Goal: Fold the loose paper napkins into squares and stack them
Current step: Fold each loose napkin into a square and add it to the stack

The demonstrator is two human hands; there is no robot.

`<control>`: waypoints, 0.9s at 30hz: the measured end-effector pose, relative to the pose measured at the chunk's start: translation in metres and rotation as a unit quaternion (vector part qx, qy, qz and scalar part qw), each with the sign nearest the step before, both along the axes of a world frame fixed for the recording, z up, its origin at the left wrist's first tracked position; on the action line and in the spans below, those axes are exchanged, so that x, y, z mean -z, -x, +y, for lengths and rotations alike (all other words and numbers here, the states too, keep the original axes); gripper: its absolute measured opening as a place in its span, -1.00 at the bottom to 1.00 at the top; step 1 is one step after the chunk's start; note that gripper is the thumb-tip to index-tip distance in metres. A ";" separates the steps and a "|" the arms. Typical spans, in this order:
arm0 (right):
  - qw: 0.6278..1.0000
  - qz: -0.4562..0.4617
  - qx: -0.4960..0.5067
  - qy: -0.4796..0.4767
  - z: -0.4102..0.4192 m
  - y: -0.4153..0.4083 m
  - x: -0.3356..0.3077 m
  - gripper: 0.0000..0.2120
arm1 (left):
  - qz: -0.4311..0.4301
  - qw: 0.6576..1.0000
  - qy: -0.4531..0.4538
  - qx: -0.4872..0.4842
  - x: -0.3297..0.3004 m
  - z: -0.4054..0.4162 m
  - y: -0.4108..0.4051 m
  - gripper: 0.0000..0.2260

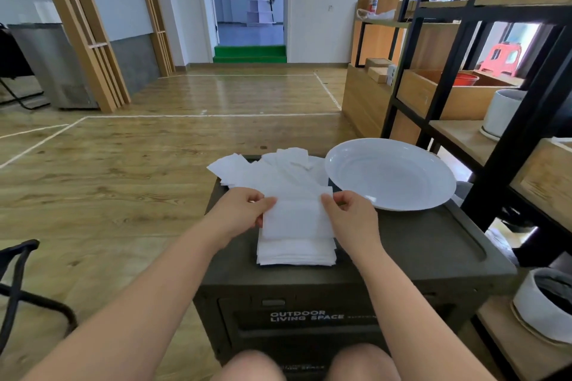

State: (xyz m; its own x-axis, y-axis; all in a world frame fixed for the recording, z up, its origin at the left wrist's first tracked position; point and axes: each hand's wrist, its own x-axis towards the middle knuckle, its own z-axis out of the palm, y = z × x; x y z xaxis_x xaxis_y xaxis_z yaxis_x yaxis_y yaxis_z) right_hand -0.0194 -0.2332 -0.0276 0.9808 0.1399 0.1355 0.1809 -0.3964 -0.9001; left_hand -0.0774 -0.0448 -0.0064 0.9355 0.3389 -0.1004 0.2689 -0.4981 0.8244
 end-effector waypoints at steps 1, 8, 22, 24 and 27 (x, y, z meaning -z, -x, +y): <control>1.000 -0.009 0.005 0.021 0.000 0.000 0.003 -0.83 | -0.006 1.000 0.002 -0.027 0.005 -0.003 0.002 -0.69; 0.990 -0.045 0.008 0.134 0.001 0.001 0.016 -0.84 | -0.041 0.993 -0.068 -0.090 0.026 -0.015 0.012 -0.71; 0.989 -0.060 -0.009 0.136 0.003 0.003 0.019 -0.95 | -0.039 0.980 -0.160 -0.112 0.034 -0.020 0.015 -0.89; 0.988 -0.048 -0.024 0.146 0.004 0.003 0.021 -0.95 | -0.033 0.981 -0.156 -0.113 0.036 -0.020 0.016 -0.89; 0.983 -0.055 -0.036 0.174 0.004 0.003 0.024 -0.93 | -0.021 0.983 -0.143 -0.116 0.038 -0.020 0.016 -0.86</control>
